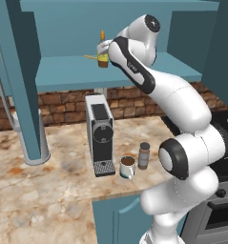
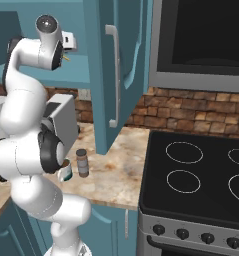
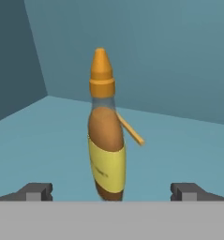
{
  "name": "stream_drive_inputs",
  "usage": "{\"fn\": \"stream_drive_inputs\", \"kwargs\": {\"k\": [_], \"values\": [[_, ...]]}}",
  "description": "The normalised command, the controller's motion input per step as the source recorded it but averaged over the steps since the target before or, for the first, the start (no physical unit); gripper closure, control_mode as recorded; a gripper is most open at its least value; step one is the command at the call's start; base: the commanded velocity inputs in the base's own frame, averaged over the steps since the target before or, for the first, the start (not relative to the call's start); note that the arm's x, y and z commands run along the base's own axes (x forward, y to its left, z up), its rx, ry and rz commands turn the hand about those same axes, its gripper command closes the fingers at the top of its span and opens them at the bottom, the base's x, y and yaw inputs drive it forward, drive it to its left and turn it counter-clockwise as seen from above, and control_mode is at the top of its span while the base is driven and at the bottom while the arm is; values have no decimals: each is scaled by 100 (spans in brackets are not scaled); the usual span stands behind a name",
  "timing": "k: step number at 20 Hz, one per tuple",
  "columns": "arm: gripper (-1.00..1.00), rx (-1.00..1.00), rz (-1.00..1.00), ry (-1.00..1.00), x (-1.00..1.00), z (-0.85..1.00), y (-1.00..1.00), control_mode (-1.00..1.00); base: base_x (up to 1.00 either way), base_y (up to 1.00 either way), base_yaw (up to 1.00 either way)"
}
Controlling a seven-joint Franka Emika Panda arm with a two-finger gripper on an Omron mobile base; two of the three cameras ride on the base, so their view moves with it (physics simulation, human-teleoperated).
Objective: Pick the cinnamon and honey bottle from the cabinet and place them next to the mug.
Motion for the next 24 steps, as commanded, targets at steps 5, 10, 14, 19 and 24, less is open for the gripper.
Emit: {"fn": "stream_drive_inputs", "kwargs": {"k": [5,10,14,19,24], "values": [[-100,0,0,0,18,-8,0,-100,0,0,0],[-100,0,0,0,12,-3,0,-100,0,0,0],[-100,0,0,0,13,-3,1,-100,0,0,0],[-100,0,0,0,15,-6,2,-100,0,0,0],[-100,0,0,0,13,-2,3,-100,0,0,0]]}}
